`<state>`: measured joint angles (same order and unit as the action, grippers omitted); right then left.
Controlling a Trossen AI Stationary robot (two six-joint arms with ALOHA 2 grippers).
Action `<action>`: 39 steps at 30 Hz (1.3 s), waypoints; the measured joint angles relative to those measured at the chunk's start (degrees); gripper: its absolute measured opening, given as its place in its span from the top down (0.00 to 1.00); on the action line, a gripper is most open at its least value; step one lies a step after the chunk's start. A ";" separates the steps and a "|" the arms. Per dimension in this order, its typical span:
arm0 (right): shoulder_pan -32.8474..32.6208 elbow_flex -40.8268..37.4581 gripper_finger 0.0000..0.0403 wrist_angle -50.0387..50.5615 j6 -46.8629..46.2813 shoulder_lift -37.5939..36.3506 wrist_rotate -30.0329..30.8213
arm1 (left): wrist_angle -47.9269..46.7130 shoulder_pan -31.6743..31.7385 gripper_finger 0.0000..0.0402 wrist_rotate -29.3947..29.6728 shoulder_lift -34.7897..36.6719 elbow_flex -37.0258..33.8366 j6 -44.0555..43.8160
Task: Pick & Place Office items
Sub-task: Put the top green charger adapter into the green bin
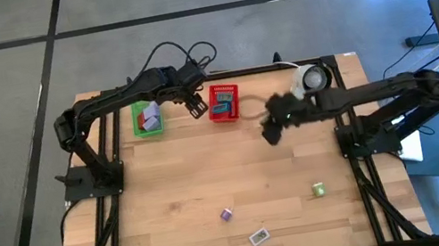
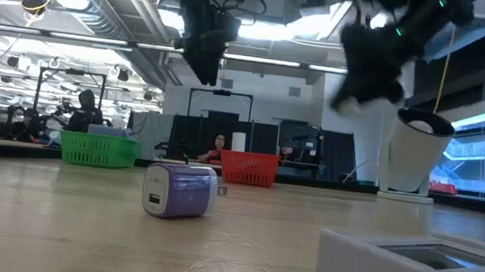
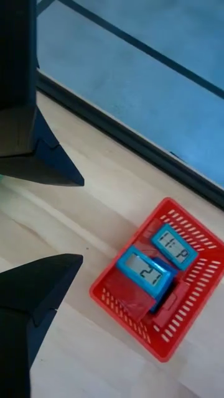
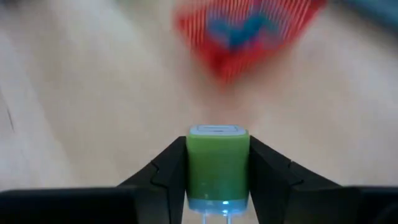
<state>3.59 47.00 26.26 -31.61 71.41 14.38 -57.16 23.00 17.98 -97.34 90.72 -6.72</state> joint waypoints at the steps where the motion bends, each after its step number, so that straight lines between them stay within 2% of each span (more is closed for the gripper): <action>1: 0.82 1.15 0.67 -1.58 1.12 -0.81 1.84 | 0.10 0.00 0.54 0.00 0.00 0.00 0.00; 5: 3.81 6.13 0.67 -12.91 8.57 -2.48 5.64 | 0.64 0.00 0.54 0.00 0.00 0.00 0.00; 8: 5.00 10.09 0.67 -20.18 15.75 -2.45 5.18 | 1.72 0.00 0.54 0.00 0.00 0.00 0.43; 11: 6.20 13.86 0.66 -25.05 20.43 -2.23 3.33 | 5.67 -0.04 0.54 0.54 0.00 0.00 5.90; 14: 7.99 17.78 0.66 -25.41 21.41 -2.16 1.41 | 10.69 -0.44 0.54 0.56 0.00 0.00 10.14; 18: 11.86 22.35 0.66 -23.55 17.39 -2.16 -2.67 | 20.11 -1.83 0.54 2.70 0.00 0.00 19.98; 21: 15.82 25.34 0.66 -19.86 17.00 -2.15 -5.81 | 27.25 -3.07 0.54 7.10 0.00 0.00 28.70; 24: 20.16 26.21 0.65 -16.64 15.49 -2.17 -7.43 | 34.22 -3.52 0.54 14.11 0.00 0.00 36.17; 26: 23.21 26.21 0.65 -15.08 14.36 -2.11 -10.19 | 39.59 -3.52 0.54 18.15 0.00 0.00 40.00; 28: 26.04 26.22 0.65 -14.66 13.63 -1.81 -13.58 | 44.25 -3.35 0.53 19.41 0.00 0.00 41.77; 30: 28.27 26.29 0.65 -14.61 12.71 -1.09 -17.07 | 45.79 -2.95 0.50 18.42 0.00 0.81 41.60; 34: 31.78 26.27 0.65 -15.10 10.69 0.98 -23.26 | 45.89 -2.31 0.43 10.99 0.22 3.62 37.32; 39: 34.47 26.27 0.65 -16.83 6.69 4.49 -29.16 | 46.25 -2.38 0.31 3.38 0.22 5.25 36.54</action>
<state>38.06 73.28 9.43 -24.92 75.90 -14.78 -10.91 20.62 21.35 -97.12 95.96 29.82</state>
